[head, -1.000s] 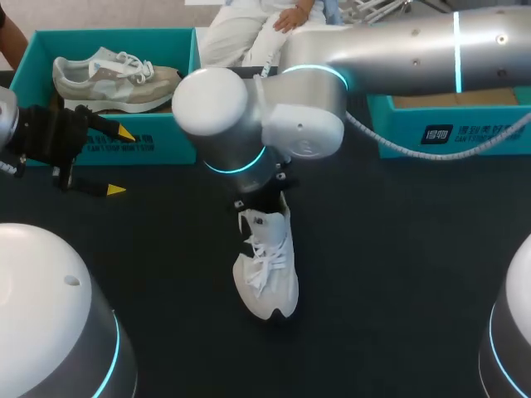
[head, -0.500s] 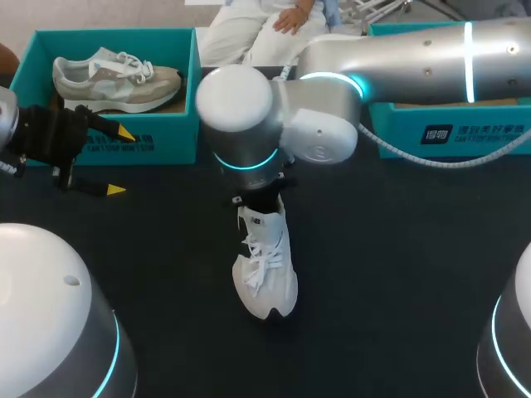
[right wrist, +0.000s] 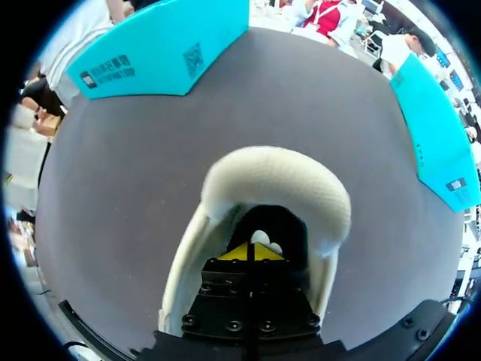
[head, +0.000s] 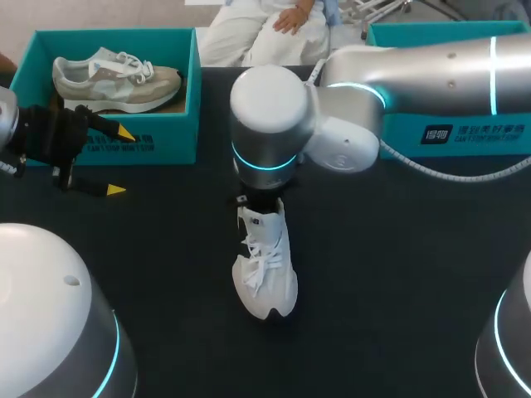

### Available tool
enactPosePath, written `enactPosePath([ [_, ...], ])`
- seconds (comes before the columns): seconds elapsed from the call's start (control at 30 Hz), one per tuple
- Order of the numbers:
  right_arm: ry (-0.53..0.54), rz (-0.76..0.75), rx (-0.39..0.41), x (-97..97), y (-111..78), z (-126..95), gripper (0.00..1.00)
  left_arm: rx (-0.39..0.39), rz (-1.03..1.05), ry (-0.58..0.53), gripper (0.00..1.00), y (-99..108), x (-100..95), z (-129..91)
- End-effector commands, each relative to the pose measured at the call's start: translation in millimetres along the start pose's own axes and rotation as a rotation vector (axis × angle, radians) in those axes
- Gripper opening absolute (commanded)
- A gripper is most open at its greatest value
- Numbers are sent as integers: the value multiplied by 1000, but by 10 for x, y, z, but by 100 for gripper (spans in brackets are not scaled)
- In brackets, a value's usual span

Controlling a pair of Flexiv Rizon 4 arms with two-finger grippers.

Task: Take the shoe out of the shoebox, open the shoe tongue, remove and reinsert the insole, then place the shoe into the shoebox

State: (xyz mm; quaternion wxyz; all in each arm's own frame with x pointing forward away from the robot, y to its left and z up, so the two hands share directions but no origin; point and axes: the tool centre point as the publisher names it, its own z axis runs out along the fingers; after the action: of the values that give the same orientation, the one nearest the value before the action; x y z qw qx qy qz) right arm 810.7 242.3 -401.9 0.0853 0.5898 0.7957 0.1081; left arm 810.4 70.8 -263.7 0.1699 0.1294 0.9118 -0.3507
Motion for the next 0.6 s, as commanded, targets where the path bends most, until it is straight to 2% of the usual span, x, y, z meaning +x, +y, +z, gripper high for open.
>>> enactPosePath([
  [0.03, 38, -20, -5, 72, 2, 159, 0, -3, 0, 1, 100, -6, 7, -8],
  [0.27, 68, -58, -18, 187, 37, 150, 0, -3, 0, 1, 100, -6, 7, -8],
  [0.5, -112, -52, 29, 56, -28, -146, 0, -3, 0, 1, 100, -6, 7, -8],
  [0.6, -155, -34, 32, 6, -38, -281, 0, -3, 0, 1, 100, -6, 7, -8],
])
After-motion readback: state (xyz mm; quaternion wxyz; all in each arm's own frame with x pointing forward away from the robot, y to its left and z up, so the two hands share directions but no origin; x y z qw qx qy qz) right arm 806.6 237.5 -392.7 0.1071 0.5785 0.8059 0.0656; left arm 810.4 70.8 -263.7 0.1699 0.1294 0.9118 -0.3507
